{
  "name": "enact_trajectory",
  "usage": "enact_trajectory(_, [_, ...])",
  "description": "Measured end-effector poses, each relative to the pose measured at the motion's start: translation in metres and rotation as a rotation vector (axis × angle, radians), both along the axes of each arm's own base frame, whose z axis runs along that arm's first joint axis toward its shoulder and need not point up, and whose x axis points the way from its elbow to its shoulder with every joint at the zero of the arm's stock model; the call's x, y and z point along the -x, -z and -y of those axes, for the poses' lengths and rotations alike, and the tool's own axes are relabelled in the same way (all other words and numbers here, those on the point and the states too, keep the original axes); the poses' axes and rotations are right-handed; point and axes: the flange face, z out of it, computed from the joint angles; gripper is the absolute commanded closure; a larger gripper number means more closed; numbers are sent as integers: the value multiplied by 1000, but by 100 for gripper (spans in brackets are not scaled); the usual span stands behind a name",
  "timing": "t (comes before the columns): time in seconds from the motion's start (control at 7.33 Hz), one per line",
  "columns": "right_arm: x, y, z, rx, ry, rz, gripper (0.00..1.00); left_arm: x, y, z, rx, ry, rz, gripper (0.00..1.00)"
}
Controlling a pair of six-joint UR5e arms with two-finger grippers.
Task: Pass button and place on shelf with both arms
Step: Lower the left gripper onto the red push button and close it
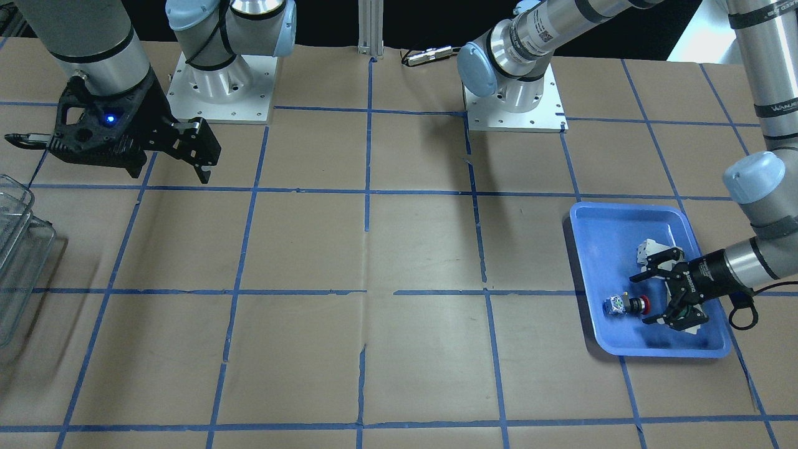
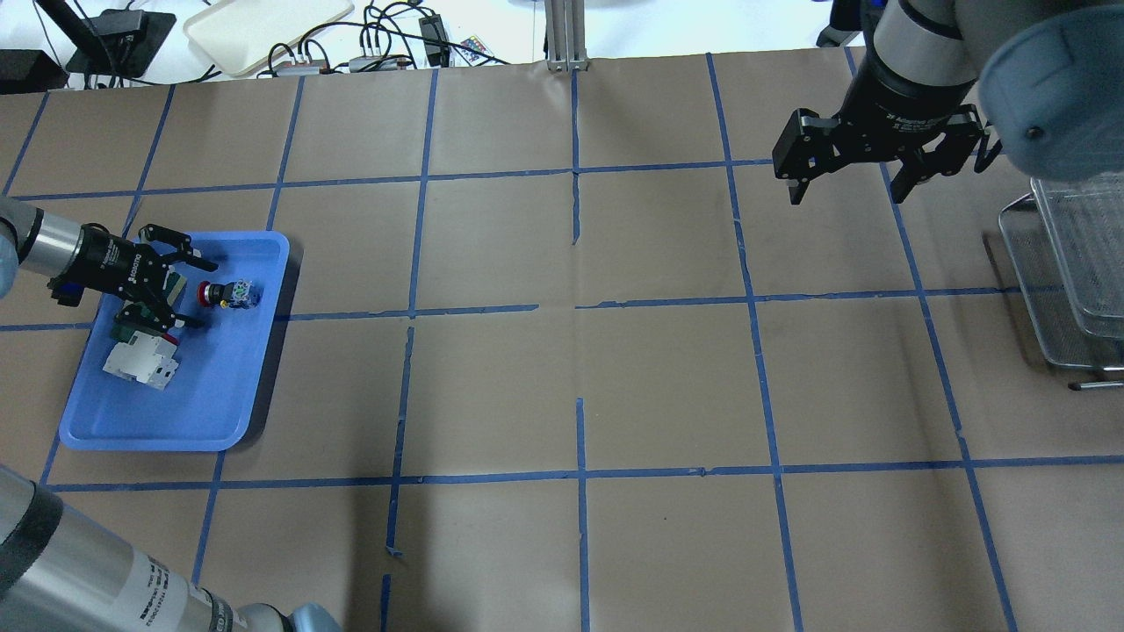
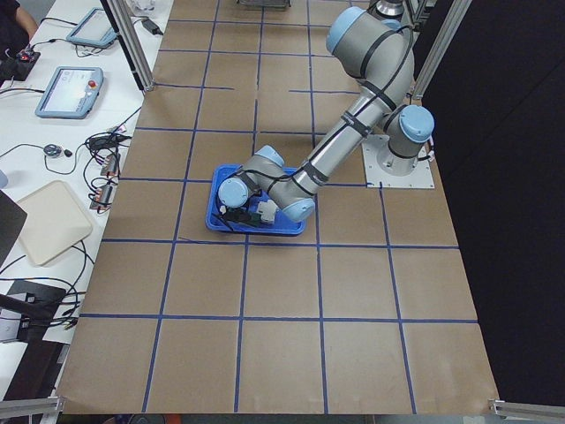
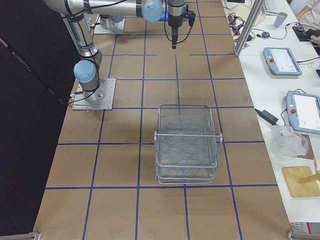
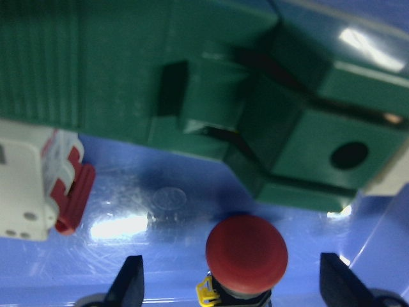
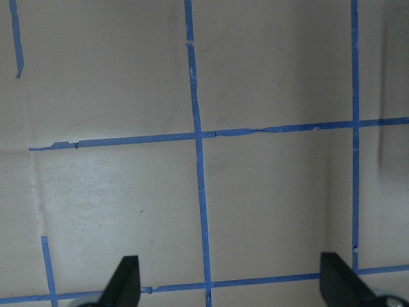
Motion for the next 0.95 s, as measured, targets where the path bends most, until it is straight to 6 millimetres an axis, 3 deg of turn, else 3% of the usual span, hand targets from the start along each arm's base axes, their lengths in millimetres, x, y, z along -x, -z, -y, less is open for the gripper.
enact_trajectory(0.14, [0, 0, 0, 0, 0, 0, 0, 0, 1, 0, -3, -3, -2, 87])
enact_trajectory(0.27, [0, 0, 0, 0, 0, -1, 0, -1, 1, 0, -5, -7, -1, 100])
enact_trajectory(0.95, [0, 0, 0, 1, 1, -3, 0, 0, -10, 0, -5, -8, 1, 100])
